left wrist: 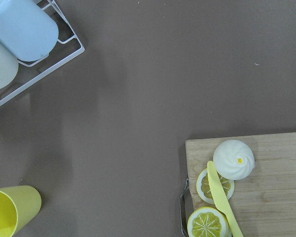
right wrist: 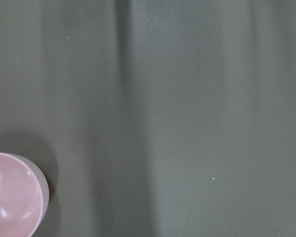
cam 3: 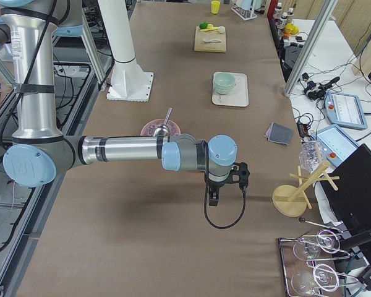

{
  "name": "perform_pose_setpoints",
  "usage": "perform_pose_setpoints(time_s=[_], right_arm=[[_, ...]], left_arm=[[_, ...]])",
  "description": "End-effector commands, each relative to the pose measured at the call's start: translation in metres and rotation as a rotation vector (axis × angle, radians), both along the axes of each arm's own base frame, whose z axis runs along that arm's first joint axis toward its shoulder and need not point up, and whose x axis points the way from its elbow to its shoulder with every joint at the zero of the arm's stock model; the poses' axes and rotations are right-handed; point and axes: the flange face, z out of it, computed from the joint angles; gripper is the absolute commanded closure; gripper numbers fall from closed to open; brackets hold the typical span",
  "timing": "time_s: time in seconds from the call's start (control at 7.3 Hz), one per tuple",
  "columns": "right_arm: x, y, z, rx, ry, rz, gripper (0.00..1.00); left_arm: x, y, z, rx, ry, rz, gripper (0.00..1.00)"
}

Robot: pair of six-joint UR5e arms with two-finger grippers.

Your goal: Stack pink bowl on green and place spoon

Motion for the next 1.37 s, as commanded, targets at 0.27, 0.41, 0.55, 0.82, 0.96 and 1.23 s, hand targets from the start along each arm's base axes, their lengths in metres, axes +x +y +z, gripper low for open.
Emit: perform_pose_setpoints(time_s=[0.27, 0.41, 0.55, 0.82, 0.96, 1.23], right_arm=[[-0.0002, 0.0019, 0.0032, -0.005, 0.000, -0.001, 0.00], [-0.0006, 0.0026, 0.0027, -0.007, -0.006, -0.001, 0.00], [-0.0006, 0.0026, 0.0027, -0.007, -0.006, -0.001, 0.00], [-0.0004, 0.0019, 0.0022, -0.005, -0.003, -0.001, 0.00], [-0.0004, 0.0019, 0.0022, -0.005, -0.003, -0.001, 0.00], [-0.0004, 0.0005, 0.0000, 0.001, -0.003, -0.002, 0.00]], left_arm=[[0.0006, -0.0012, 0.0000, -0.003, 0.006, 0.000, 0.02], [0.0008, -0.0011, -0.0017, -0.002, 0.010, -0.001, 0.02], [0.0009, -0.0011, -0.0011, -0.003, 0.011, -0.001, 0.02], [0.0013, -0.0006, 0.0009, -0.008, 0.005, -0.002, 0.02], [0.0013, 0.0000, 0.0018, -0.010, 0.005, -0.002, 0.02], [0.0004, 0.0007, 0.0072, -0.019, 0.005, -0.003, 0.02]])
